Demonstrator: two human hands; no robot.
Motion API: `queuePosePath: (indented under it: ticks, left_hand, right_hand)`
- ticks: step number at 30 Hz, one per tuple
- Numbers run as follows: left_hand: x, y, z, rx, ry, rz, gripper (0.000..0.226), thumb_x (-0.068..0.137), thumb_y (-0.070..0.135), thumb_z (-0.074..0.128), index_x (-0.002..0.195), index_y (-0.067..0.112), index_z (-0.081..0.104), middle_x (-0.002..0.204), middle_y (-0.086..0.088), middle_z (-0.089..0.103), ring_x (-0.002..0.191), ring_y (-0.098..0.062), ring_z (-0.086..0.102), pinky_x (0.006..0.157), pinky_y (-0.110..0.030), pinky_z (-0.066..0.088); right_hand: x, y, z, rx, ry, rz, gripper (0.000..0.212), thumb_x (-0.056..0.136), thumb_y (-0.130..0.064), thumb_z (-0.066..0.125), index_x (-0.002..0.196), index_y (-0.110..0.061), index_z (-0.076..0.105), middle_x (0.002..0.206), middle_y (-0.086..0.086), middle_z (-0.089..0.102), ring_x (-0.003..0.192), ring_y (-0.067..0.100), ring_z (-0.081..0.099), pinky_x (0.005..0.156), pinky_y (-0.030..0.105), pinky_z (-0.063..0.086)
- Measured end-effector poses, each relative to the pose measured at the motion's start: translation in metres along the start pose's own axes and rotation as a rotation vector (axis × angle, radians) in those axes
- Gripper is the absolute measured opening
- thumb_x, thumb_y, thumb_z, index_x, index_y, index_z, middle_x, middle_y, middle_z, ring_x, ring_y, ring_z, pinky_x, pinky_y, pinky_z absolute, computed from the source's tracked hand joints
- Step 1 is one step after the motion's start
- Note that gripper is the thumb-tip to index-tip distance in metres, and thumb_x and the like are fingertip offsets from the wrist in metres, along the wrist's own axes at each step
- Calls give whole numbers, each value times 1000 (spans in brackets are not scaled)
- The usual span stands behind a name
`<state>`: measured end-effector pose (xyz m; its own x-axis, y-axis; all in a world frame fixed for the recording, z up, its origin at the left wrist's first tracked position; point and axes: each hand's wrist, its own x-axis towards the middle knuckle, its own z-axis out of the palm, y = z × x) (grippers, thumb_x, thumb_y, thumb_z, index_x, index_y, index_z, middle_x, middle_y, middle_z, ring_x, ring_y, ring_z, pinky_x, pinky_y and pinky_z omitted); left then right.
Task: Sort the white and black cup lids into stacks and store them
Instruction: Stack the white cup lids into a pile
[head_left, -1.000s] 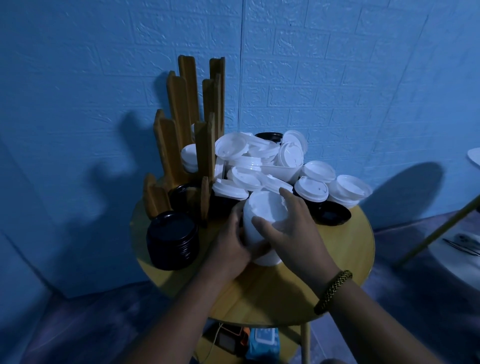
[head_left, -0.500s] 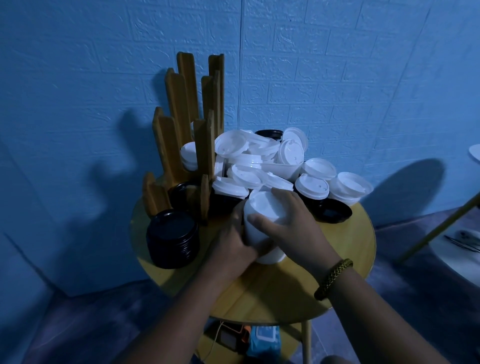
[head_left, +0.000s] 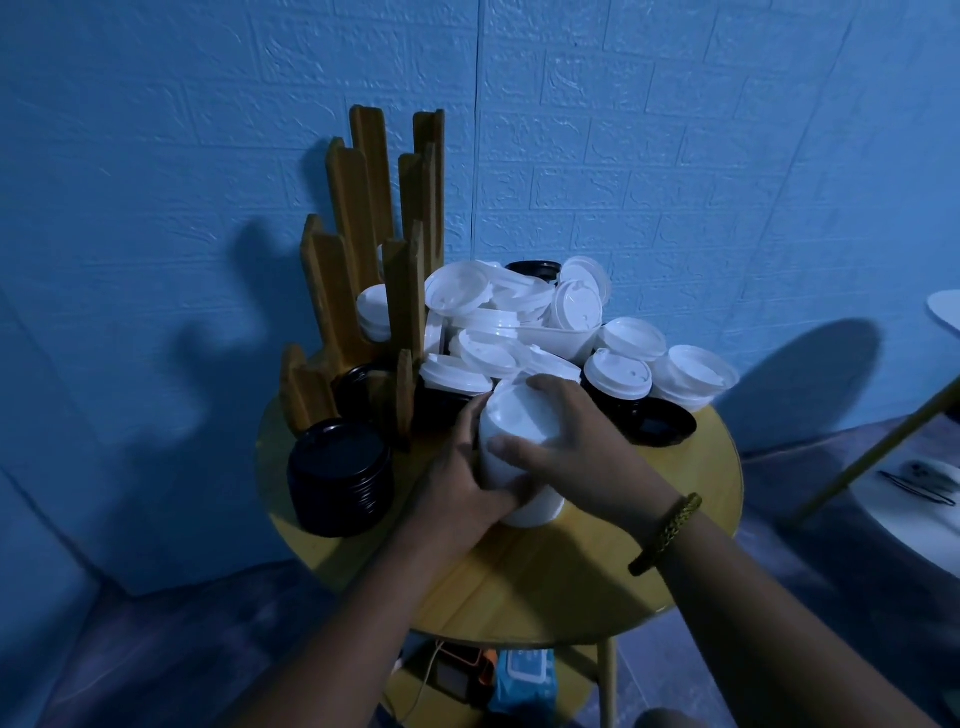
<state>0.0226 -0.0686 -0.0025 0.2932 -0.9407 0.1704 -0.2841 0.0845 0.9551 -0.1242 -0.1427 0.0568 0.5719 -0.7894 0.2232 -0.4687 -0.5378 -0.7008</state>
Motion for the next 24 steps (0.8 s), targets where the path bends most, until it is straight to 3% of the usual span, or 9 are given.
queuePosePath:
  ticks: [3, 5, 7, 10, 12, 16, 21, 23, 24]
  left_hand:
    - [-1, -3, 0, -36, -22, 5, 94, 74, 37, 85, 146, 58, 30, 139, 20, 53, 123, 0, 55, 91, -25, 55]
    - [-2, -1, 1, -40, -30, 13, 96, 77, 34, 85, 150, 55, 27, 142, 19, 50, 123, 3, 53, 89, -22, 54]
    - [-3, -1, 0, -58, -29, 7, 96, 82, 22, 83, 152, 54, 25, 143, 18, 49, 121, 8, 51, 85, -16, 52]
    - [-2, -1, 0, -68, -21, 3, 96, 80, 26, 86, 150, 56, 27, 141, 20, 52, 123, 4, 53, 87, -17, 53]
    - [-3, 0, 0, -53, -25, 11, 94, 79, 27, 86, 148, 57, 30, 138, 20, 55, 124, 1, 55, 87, -19, 54]
    - [-3, 3, 1, -51, -22, 25, 86, 81, 28, 86, 137, 61, 31, 127, 25, 56, 107, 16, 58, 75, -8, 51]
    - [-1, 2, 1, -73, 13, 24, 87, 65, 63, 82, 139, 60, 37, 132, 25, 59, 117, 6, 59, 93, -26, 53]
    - [0, 1, 0, -71, 5, 31, 90, 64, 65, 82, 141, 58, 37, 134, 28, 58, 120, 7, 57, 98, -31, 52]
    - [-1, 1, 0, -67, 4, 40, 90, 64, 65, 81, 141, 58, 37, 134, 29, 58, 120, 8, 56, 99, -31, 51]
  right_hand:
    - [1, 17, -12, 347, -142, 53, 89, 58, -72, 81, 135, -41, 50, 133, -14, 56, 121, 5, 56, 105, 40, 49]
    - [-1, 22, -8, 400, -115, 32, 92, 56, -73, 82, 136, -40, 50, 132, -12, 58, 120, 5, 57, 104, 41, 49]
    - [-3, 18, 2, 314, -33, 5, 96, 58, -77, 77, 140, -36, 47, 135, -12, 56, 123, 8, 55, 105, 41, 48]
    - [-8, 13, 7, 164, 68, -40, 99, 64, -77, 67, 146, -28, 41, 141, -11, 49, 128, 6, 48, 108, 35, 44]
    - [-8, 13, 3, 120, 42, -60, 101, 66, -80, 63, 148, -26, 39, 143, -9, 48, 129, 7, 47, 108, 36, 43]
    - [-3, 21, 0, 6, 7, -100, 96, 74, -86, 52, 149, -27, 37, 144, -9, 48, 127, 9, 48, 106, 37, 44]
    - [5, 24, -12, 360, -93, -98, 58, 98, -62, 39, 140, -24, 53, 141, -18, 54, 131, -8, 44, 108, 15, 35]
    - [21, 33, -18, 362, 71, -80, 34, 104, -42, 41, 127, -24, 61, 124, -20, 62, 118, -9, 54, 96, 10, 40]
    - [31, 41, -19, 259, 178, -56, 27, 105, -36, 44, 123, -24, 62, 120, -16, 64, 114, -3, 57, 93, 16, 44]
